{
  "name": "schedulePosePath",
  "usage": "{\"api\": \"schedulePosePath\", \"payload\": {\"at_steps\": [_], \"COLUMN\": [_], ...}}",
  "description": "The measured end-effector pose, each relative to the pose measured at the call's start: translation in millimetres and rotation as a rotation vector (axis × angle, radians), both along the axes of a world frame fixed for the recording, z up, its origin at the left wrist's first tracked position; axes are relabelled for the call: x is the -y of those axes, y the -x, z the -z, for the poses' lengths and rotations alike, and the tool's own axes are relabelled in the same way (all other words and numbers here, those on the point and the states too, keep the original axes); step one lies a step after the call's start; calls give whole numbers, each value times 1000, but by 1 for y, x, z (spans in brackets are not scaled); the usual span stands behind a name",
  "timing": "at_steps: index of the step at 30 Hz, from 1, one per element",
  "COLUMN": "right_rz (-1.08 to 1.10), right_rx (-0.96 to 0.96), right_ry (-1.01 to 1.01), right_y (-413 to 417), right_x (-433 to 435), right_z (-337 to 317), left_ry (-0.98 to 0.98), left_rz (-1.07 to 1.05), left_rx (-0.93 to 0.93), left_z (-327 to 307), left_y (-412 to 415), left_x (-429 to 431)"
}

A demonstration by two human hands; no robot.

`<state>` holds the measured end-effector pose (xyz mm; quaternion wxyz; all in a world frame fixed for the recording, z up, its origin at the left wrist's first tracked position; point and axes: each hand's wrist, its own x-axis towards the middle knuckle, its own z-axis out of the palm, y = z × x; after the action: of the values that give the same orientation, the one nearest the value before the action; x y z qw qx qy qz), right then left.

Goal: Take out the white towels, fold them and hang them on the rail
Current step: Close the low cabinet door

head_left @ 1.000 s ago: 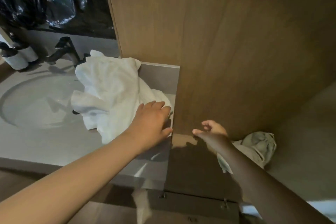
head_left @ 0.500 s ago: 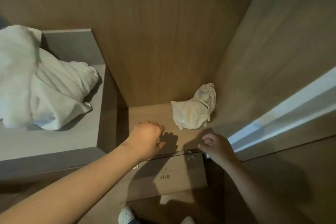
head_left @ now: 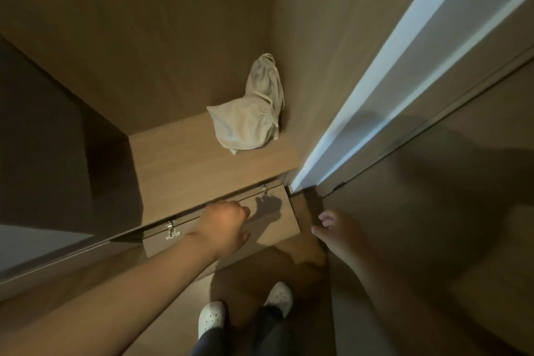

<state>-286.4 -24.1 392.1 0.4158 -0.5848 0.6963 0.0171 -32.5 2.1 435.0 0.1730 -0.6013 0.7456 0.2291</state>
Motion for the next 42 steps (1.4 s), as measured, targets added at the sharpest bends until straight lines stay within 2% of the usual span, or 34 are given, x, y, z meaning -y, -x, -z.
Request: {"api": "schedulePosePath", "payload": {"at_steps": [9, 19, 26, 32, 42], "right_rz": [226, 244, 148, 197, 257], "right_rx": [55, 79, 20, 52, 113], "right_ry": [-90, -21, 84, 157, 184], "right_y": [13, 34, 40, 42, 44], "right_x": [-38, -34, -2, 15, 17], "right_z": [168, 394, 536, 600, 643], "left_ry": [-94, -92, 46, 112, 263], "left_rz": [95, 63, 108, 133, 165], "left_rx": [-18, -24, -47, -68, -137], "left_z": [168, 414, 549, 616, 664], "left_y": [17, 46, 53, 50, 53], "left_x": [-6, 1, 21, 27, 5]}}
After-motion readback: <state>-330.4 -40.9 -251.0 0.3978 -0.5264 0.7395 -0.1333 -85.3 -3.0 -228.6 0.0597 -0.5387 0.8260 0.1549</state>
